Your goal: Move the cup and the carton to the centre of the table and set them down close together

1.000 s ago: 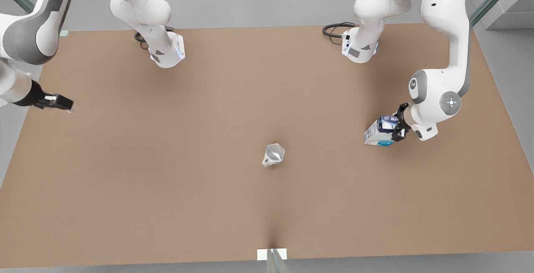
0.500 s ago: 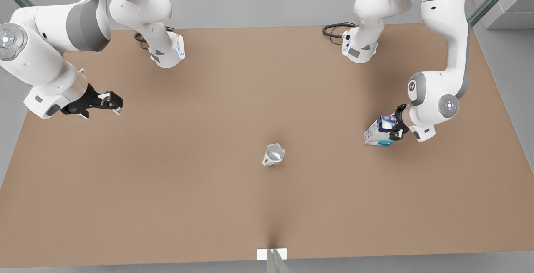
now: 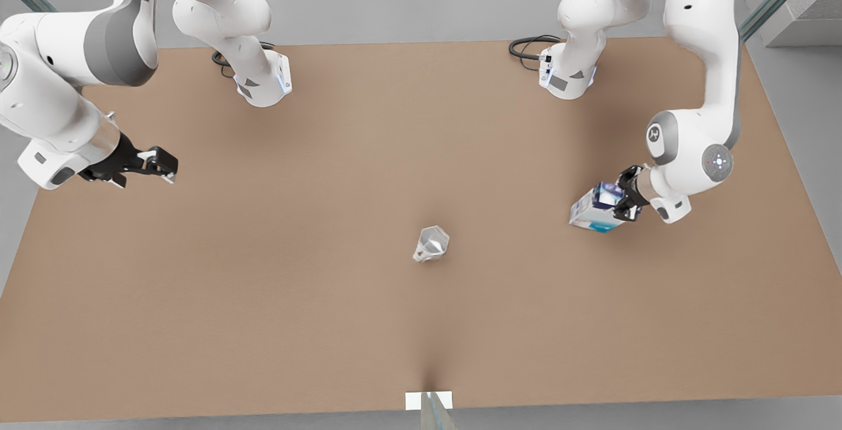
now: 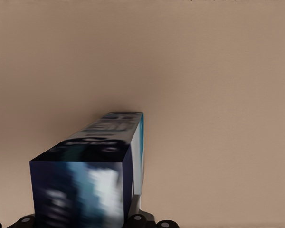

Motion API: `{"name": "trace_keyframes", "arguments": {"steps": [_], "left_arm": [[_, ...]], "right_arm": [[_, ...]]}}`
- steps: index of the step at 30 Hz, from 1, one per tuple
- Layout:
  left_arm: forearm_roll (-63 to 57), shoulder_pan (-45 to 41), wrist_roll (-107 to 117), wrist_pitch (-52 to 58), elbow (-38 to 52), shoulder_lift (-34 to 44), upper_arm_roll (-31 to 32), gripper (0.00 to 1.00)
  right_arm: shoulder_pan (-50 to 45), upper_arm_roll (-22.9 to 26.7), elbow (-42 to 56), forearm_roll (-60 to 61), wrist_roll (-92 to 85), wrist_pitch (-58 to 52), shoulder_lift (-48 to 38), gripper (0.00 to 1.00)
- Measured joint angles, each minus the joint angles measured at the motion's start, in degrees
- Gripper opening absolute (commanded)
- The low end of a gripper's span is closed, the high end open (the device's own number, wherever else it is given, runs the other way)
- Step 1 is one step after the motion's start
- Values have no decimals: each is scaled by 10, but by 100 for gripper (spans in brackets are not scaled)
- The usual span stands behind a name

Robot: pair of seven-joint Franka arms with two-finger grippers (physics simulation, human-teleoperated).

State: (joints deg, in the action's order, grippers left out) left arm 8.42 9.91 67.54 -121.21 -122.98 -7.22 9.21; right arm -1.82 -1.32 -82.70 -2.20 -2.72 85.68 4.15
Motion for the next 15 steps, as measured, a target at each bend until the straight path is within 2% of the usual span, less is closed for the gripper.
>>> {"name": "trace_keyframes", "arguments": {"steps": [5, 11, 15], "left_arm": [[-16, -47, 119, 37, 0, 41, 2, 59], [-50, -106, 313, 37, 33, 36, 158, 59], [-65, -77, 422, 37, 63, 24, 245, 60]], "right_arm": [[4, 0, 0, 1, 0, -1, 0, 100], [-1, 0, 16, 0, 0, -3, 4, 100], [9, 0, 28, 0, 2, 1, 12, 100]]}}
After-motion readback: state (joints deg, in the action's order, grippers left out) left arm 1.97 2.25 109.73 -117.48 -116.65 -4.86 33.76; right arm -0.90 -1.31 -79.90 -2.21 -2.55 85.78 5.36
